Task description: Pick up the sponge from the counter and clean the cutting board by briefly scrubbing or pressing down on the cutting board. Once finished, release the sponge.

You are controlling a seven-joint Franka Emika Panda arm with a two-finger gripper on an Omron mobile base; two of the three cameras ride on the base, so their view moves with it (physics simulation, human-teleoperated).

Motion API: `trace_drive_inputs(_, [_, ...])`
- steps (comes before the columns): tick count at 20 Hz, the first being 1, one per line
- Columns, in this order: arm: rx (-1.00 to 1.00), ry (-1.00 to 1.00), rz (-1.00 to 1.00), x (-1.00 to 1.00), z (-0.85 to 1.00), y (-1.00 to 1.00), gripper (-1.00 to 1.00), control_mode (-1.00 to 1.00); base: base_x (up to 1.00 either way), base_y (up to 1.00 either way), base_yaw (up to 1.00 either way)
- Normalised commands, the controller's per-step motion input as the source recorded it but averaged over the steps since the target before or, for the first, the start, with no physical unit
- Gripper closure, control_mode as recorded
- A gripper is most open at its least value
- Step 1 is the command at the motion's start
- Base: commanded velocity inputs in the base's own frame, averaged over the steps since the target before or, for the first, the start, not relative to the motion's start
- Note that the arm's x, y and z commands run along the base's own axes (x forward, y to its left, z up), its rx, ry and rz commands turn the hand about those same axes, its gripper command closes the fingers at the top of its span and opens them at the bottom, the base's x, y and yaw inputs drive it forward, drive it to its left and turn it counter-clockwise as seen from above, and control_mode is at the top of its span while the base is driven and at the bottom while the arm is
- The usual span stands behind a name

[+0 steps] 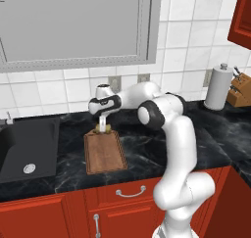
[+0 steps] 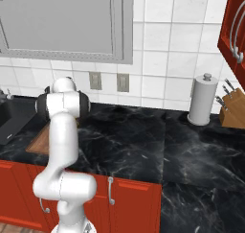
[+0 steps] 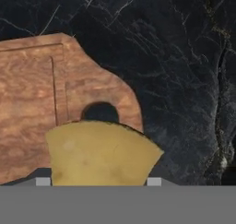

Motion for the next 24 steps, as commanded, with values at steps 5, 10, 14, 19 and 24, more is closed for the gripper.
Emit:
trace_drive_inputs(5, [0.0, -0.01, 0.0, -0.04, -0.23, 0.38, 1.0, -1.0, 0.0, 0.0, 0.0])
trace_drive_inputs(10, [0.0, -0.05, 0.0, -0.39, -0.28, 0.19, 1.0, -1.0, 0.0, 0.0, 0.0])
trace_drive_inputs(14, [0.0, -0.08, 0.0, -0.63, -0.27, 0.01, 1.0, -1.0, 0.0, 0.0, 0.0])
trace_drive_inputs(19, [0.01, -0.09, 0.0, -0.77, -0.25, 0.0, 1.0, -1.0, 0.0, 0.0, 0.0])
trace_drive_inputs(24, [0.05, -0.01, 0.0, -0.74, -0.22, 0.0, 1.0, -1.0, 0.0, 0.0, 0.0])
